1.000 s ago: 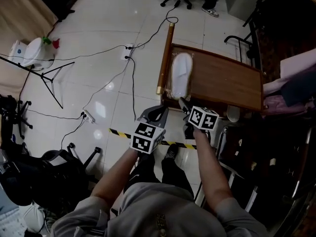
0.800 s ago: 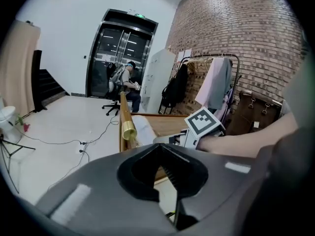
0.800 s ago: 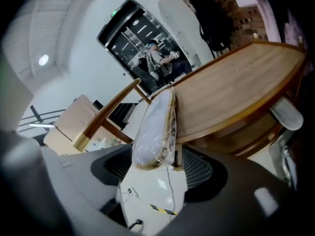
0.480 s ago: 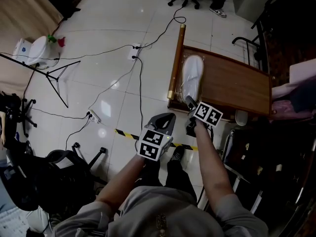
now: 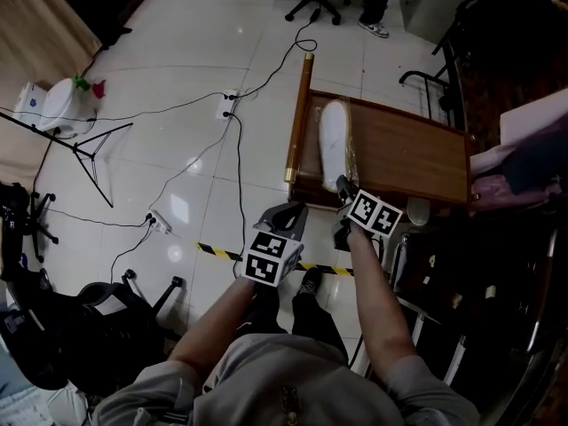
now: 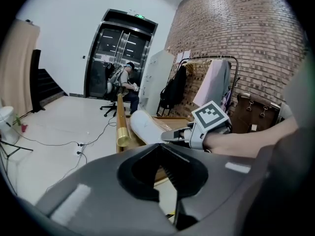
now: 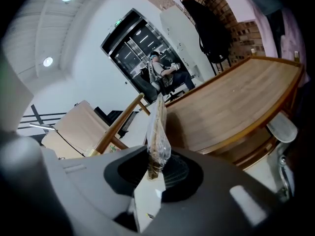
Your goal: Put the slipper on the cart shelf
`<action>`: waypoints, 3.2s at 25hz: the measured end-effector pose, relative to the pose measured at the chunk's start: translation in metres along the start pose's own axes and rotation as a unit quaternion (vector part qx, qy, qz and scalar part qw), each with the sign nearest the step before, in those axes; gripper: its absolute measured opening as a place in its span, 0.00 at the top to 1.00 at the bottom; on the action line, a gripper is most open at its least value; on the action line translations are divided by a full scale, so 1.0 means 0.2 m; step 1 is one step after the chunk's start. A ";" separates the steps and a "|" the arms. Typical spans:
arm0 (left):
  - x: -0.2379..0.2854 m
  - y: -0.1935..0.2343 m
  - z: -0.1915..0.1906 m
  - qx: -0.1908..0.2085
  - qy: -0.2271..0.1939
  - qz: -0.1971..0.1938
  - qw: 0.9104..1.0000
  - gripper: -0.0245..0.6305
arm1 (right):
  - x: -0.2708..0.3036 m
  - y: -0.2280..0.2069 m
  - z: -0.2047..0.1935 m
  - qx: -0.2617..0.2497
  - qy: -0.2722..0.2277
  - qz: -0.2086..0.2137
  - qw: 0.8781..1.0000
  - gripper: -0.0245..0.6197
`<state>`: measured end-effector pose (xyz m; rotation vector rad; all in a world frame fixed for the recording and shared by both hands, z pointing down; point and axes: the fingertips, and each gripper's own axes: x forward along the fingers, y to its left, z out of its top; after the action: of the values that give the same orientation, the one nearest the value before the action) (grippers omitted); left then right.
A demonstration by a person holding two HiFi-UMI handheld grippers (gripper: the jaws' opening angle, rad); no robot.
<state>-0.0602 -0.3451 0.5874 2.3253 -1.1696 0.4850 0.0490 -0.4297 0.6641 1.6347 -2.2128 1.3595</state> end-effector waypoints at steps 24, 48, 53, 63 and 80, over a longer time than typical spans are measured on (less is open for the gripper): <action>0.11 -0.93 0.19 0.137 0.004 -0.245 0.960 0.95 | -1.42 -0.24 0.16 0.008 -0.209 -0.144 0.967 0.88; -0.51 -2.16 -0.48 0.254 0.078 -0.530 0.805 0.95 | -2.84 -0.16 -0.99 0.072 -0.288 -0.388 0.873 0.88; -0.72 -2.42 -0.70 0.285 0.091 -0.555 0.777 0.95 | -3.11 -0.18 -1.31 0.107 -0.310 -0.404 0.854 0.87; -1.03 -2.90 -1.13 0.326 0.105 -0.578 0.741 0.95 | -3.72 -0.32 -1.79 0.158 -0.361 -0.457 0.797 0.87; -1.06 -3.34 -1.27 0.349 0.121 -0.615 0.697 0.95 | -4.11 -0.65 -1.79 0.198 -0.381 -0.517 0.740 0.87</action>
<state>0.3418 0.2785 0.5101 2.8307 0.9744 0.6934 0.3562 0.4119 0.5277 3.2212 -0.6298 0.8484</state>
